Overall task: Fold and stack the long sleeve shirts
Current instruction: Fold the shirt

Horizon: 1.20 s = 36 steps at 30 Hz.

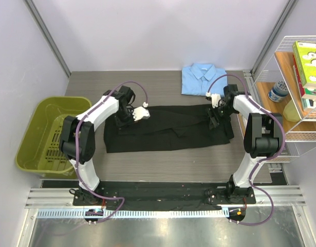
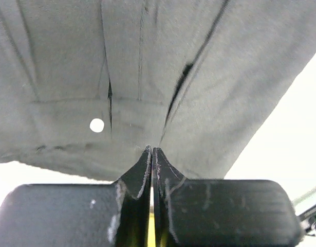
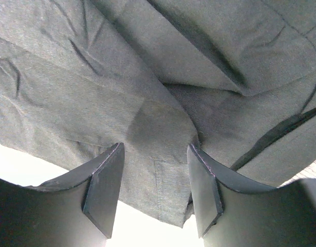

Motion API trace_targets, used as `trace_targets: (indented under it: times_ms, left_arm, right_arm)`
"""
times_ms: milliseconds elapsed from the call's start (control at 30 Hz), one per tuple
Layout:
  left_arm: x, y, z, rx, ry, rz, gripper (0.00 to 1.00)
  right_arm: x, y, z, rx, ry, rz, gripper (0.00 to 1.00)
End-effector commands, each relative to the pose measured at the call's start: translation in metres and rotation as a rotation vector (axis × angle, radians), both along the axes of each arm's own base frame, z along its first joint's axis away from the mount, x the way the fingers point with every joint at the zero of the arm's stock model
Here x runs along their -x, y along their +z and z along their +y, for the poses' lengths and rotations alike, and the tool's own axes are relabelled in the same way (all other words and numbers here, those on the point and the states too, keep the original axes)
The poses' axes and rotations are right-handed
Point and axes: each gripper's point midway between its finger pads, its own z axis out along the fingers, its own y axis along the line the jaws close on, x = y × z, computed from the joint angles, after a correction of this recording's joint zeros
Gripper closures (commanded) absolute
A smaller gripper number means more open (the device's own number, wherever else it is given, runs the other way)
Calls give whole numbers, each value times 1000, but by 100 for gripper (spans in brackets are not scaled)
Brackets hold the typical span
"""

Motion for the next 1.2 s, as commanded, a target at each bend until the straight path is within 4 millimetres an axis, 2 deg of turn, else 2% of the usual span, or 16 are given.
trace_targets:
  times_ms: [0,133,167,333,467,533,600,700,833,867,933,1033,1067,1100,1133,1167]
  left_arm:
    - [3,26,1,24,-41,-27,98]
    - [-8,33,-20,122,42,-83,64]
    - [-11,31,-24,130,43,-86,61]
    - [-29,3,-25,84,96,-102,60]
    - [-15,-29,-11,9,67,-43,61]
    - [-10,-40,1,-45,53,-40,62]
    - [1,-50,13,-76,32,-19,62]
    - [21,-59,26,-108,16,24,63]
    - [63,-64,25,-82,-6,133,63]
    - [75,-60,24,-70,-17,159,64]
    - [108,-62,23,-84,-77,221,64]
    - [146,-52,16,-88,-185,251,64]
    - [153,-39,14,-82,-205,245,64]
    - [164,-33,3,-45,-227,273,62]
    - [169,-25,-3,-23,-228,291,62]
    - [163,-11,-14,10,-217,278,62]
  right_arm:
    - [-6,19,-6,25,2,-55,42]
    - [4,28,-1,6,5,-65,46]
    - [10,26,0,-3,4,-47,47]
    - [25,9,-8,46,4,1,53]
    - [21,-27,-28,157,-11,22,58]
    - [15,-37,-42,218,-34,23,60]
    - [4,-45,-54,274,-51,5,63]
    - [-6,-42,-58,295,-47,-25,65]
    - [-5,-37,-42,258,10,-32,64]
    - [-3,-37,-30,256,55,-34,63]
    - [0,-38,-19,257,101,-42,62]
    - [6,-44,-3,264,160,-33,61]
    - [6,-44,-1,266,167,-33,61]
    - [5,-45,2,266,178,-34,61]
    - [3,-46,4,266,182,-35,61]
    - [-2,-47,6,266,188,-40,61]
